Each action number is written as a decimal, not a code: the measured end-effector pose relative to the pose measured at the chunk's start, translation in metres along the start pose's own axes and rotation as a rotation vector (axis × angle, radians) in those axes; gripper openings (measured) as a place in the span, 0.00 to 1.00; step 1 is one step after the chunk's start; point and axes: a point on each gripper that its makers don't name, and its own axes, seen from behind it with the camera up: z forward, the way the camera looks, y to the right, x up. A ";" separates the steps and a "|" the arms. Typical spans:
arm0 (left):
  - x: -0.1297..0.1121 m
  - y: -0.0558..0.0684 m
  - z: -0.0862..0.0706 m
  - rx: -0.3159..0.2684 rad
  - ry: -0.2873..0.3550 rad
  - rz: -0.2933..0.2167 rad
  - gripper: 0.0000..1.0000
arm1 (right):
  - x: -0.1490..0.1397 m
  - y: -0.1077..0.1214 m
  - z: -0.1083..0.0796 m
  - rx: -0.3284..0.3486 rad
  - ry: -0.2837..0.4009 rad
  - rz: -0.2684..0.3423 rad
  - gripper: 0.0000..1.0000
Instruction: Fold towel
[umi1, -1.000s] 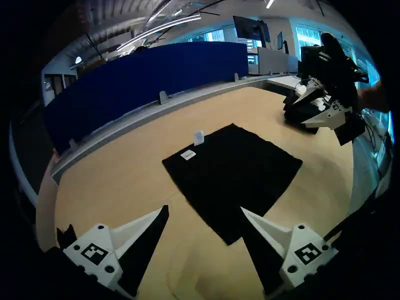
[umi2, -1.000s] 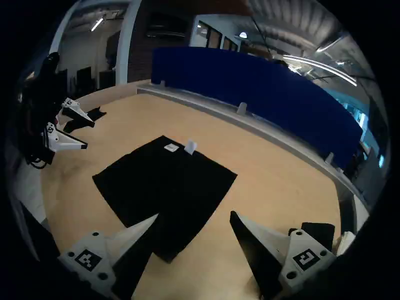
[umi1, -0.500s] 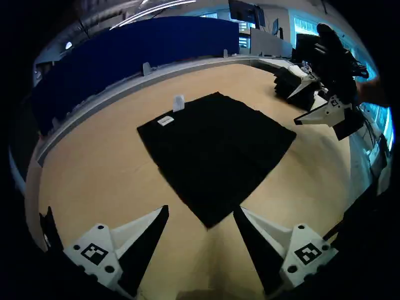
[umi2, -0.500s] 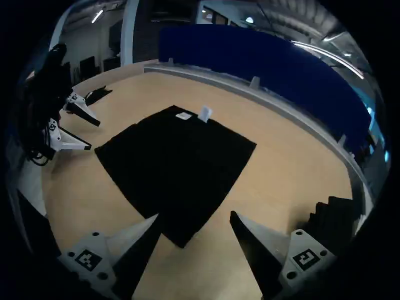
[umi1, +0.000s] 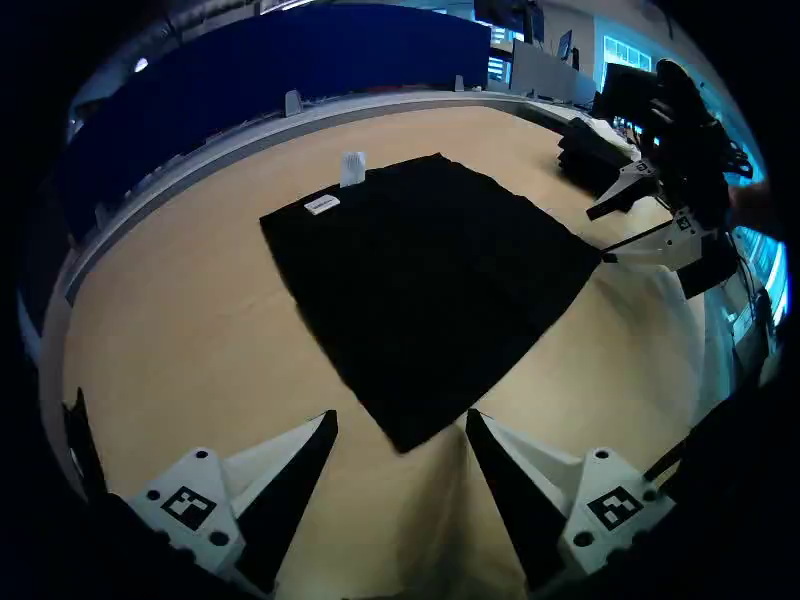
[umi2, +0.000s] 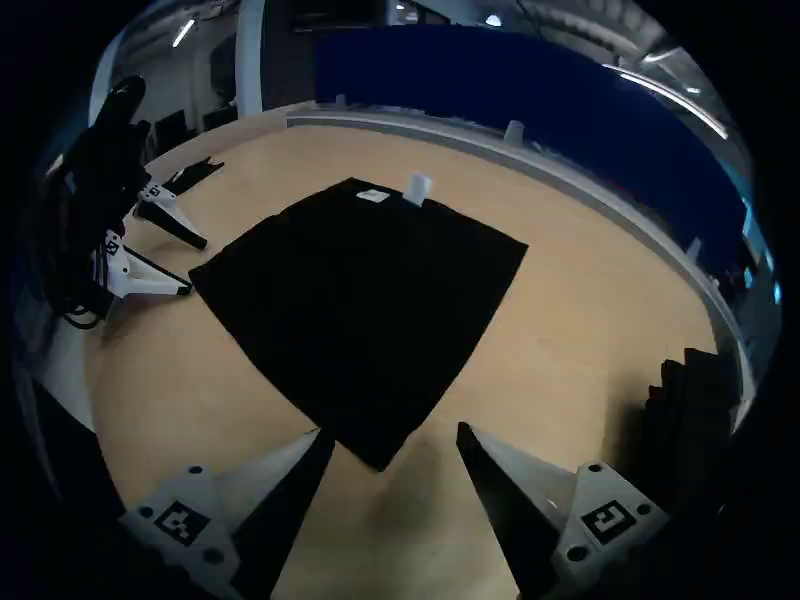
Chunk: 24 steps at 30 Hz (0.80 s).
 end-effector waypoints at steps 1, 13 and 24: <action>-0.001 0.000 0.001 -0.001 -0.006 -0.003 0.94 | -0.002 -0.001 0.001 0.001 -0.003 0.004 0.90; -0.003 -0.001 0.005 0.010 -0.030 -0.007 0.74 | -0.009 -0.013 0.006 0.035 -0.033 0.003 0.69; -0.005 0.004 0.006 0.021 -0.044 -0.015 0.58 | -0.011 -0.014 0.010 0.041 -0.048 0.032 0.53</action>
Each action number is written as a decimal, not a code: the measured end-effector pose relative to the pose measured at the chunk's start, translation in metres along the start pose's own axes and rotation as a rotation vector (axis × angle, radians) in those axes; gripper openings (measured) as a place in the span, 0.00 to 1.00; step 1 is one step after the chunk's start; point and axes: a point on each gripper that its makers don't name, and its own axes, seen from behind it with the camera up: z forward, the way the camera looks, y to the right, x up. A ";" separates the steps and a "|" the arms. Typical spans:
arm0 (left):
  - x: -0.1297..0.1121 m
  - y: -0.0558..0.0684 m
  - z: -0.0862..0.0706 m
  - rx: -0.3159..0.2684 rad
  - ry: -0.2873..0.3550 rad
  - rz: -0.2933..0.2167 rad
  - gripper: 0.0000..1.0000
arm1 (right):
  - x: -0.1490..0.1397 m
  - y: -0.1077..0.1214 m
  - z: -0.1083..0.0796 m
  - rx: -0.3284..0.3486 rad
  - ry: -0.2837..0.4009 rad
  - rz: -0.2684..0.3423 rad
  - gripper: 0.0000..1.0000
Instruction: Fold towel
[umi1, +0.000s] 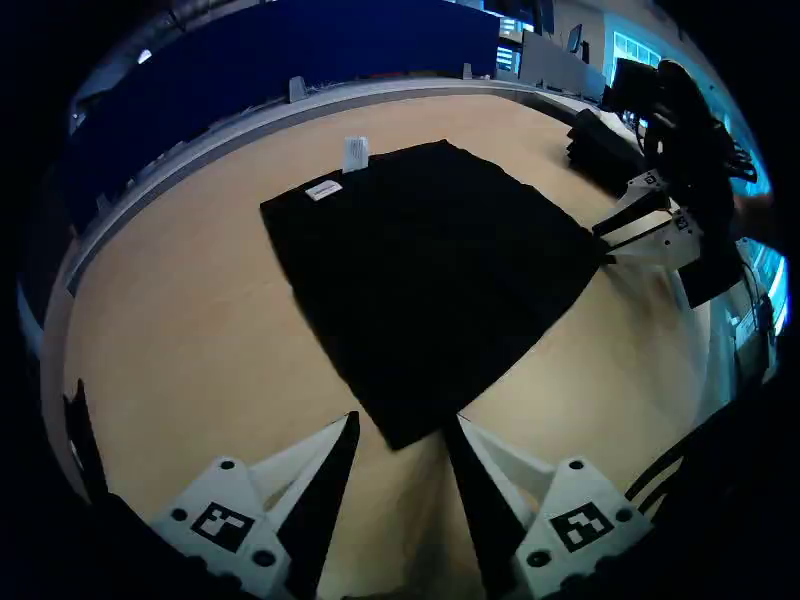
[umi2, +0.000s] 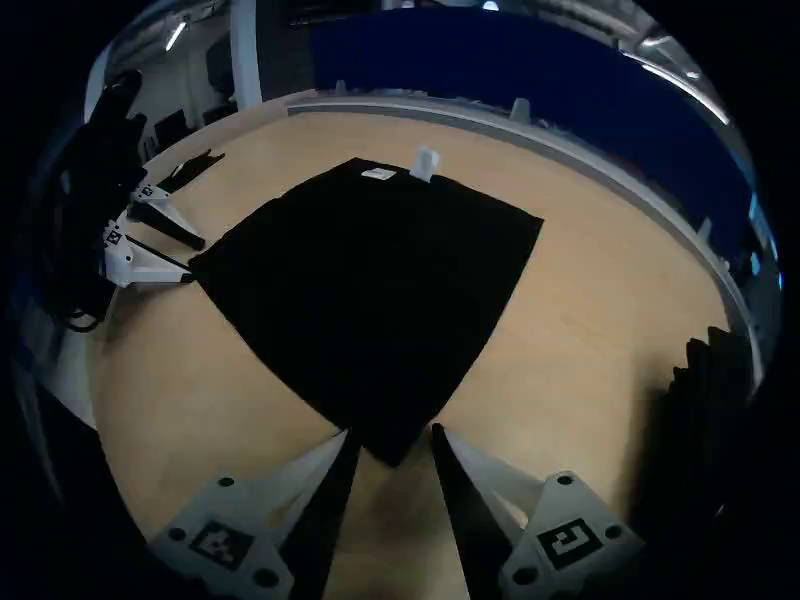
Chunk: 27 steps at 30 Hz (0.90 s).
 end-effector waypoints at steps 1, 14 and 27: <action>0.000 0.001 0.000 0.000 -0.001 0.000 0.54 | 0.001 0.000 0.000 0.000 0.000 0.002 0.50; 0.000 -0.009 -0.001 0.029 -0.017 -0.035 0.12 | 0.012 0.003 0.005 0.006 -0.002 0.029 0.18; 0.010 -0.010 -0.015 0.025 0.012 -0.085 0.09 | 0.033 0.007 0.001 -0.003 0.017 0.025 0.18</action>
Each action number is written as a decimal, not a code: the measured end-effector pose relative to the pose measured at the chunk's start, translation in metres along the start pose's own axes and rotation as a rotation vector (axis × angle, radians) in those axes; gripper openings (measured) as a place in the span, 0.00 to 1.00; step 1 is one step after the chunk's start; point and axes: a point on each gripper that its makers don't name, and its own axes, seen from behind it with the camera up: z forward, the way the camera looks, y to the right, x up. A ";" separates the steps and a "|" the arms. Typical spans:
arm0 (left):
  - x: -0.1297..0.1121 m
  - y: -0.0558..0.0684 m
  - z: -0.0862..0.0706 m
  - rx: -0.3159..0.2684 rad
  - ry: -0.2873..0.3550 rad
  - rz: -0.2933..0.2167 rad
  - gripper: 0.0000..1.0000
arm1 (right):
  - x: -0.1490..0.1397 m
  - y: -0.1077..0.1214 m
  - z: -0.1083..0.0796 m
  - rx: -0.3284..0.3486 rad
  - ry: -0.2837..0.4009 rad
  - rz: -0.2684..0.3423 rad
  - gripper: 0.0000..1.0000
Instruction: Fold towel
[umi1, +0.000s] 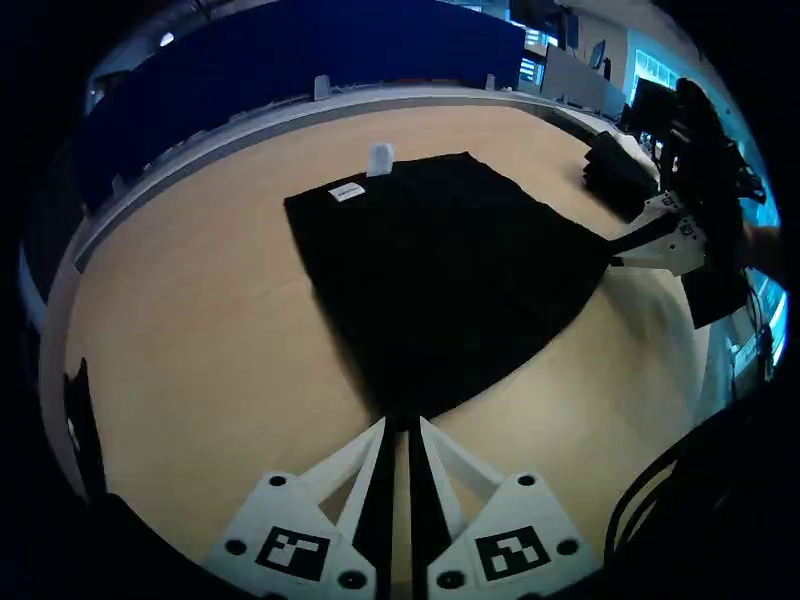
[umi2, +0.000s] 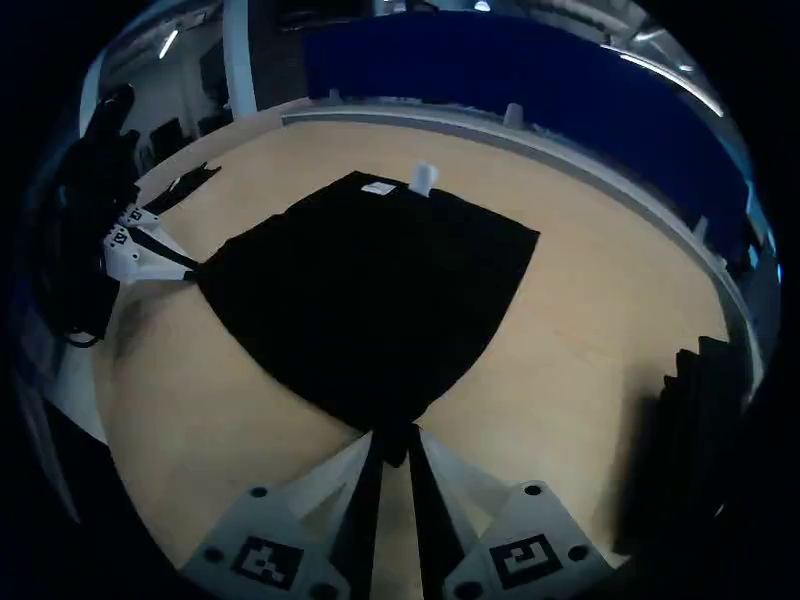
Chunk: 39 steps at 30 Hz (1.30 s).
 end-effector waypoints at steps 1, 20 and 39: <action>0.002 0.000 -0.002 0.001 0.005 -0.006 0.09 | 0.003 0.001 -0.002 0.000 0.003 -0.001 0.18; 0.046 0.004 -0.074 0.019 0.105 -0.110 0.08 | 0.057 -0.007 -0.053 -0.002 0.032 -0.090 0.18; 0.059 0.023 -0.133 0.003 0.122 -0.186 0.08 | 0.066 -0.024 -0.101 0.019 0.026 -0.097 0.18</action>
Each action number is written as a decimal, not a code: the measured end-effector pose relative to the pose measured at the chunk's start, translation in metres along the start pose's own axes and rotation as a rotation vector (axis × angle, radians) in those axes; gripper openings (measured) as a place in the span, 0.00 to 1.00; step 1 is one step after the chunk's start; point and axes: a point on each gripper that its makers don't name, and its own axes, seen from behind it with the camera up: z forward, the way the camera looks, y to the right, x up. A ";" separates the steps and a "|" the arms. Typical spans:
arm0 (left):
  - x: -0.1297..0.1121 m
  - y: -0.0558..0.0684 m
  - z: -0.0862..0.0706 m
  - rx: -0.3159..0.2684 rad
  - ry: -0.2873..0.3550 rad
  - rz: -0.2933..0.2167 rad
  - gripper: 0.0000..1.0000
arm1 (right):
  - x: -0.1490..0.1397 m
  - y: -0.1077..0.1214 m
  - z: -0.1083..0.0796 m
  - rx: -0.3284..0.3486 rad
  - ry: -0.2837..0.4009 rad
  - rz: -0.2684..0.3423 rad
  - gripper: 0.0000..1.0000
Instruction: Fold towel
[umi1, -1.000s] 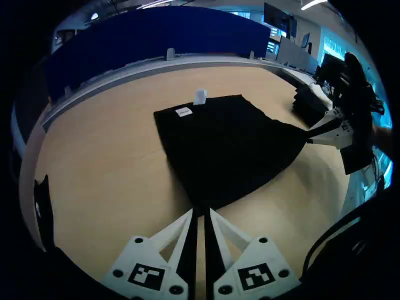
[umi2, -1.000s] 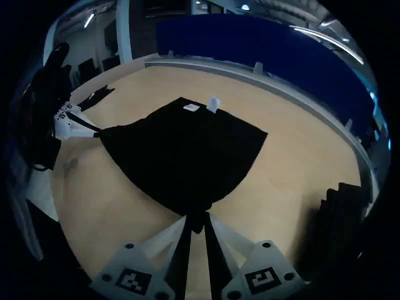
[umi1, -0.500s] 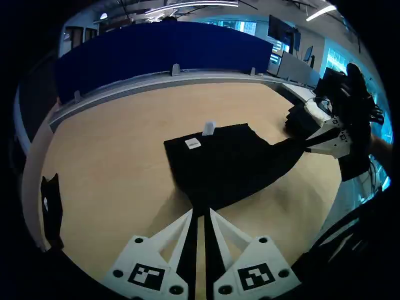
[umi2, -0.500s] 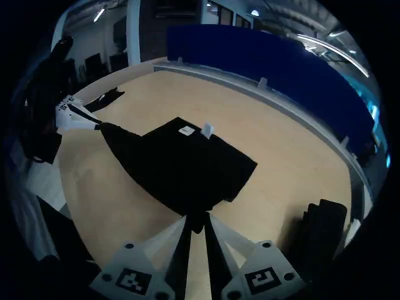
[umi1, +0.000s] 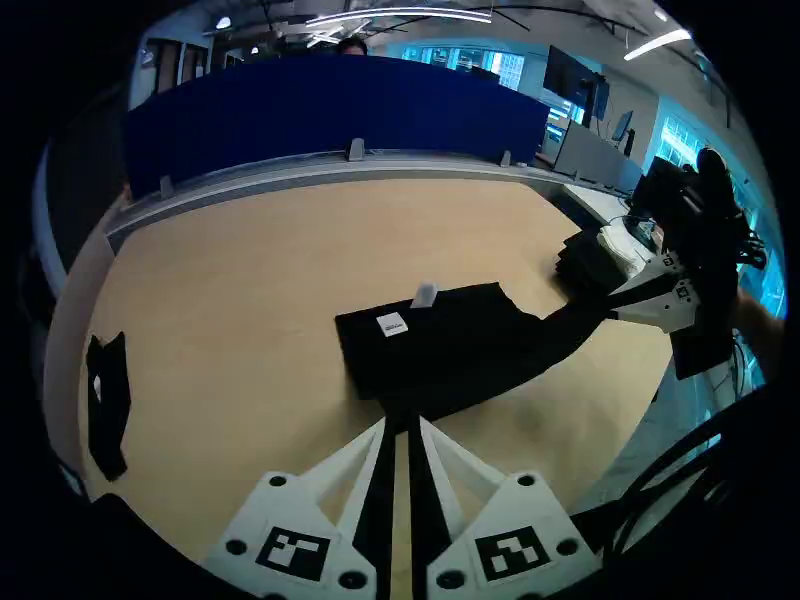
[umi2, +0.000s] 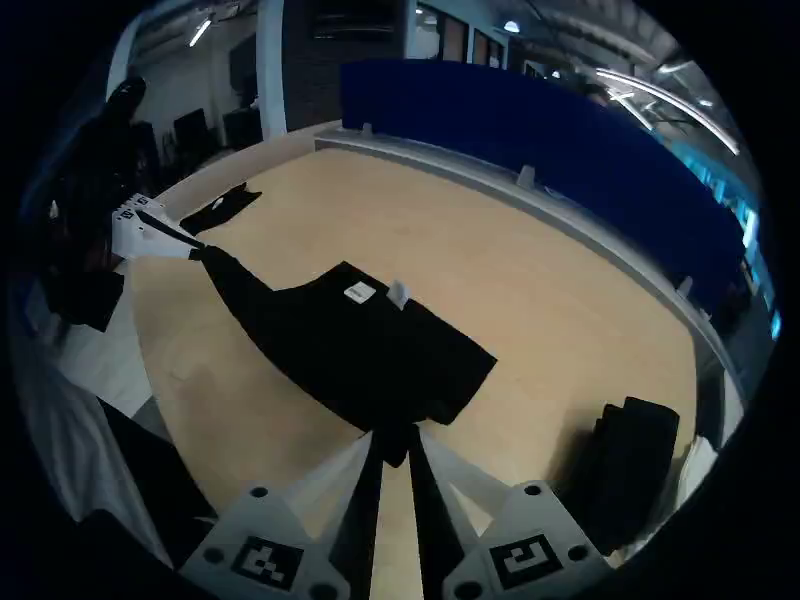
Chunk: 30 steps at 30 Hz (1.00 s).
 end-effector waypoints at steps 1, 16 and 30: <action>-0.001 0.000 -0.001 0.000 -0.001 -0.002 0.08 | -0.001 -0.001 -0.001 0.003 -0.002 0.000 0.18; 0.013 -0.009 0.027 0.011 0.004 -0.001 0.08 | 0.006 0.017 0.014 0.001 -0.042 -0.022 0.18; 0.024 -0.033 0.091 0.016 -0.027 0.009 0.08 | 0.001 0.051 0.061 -0.004 -0.083 0.045 0.18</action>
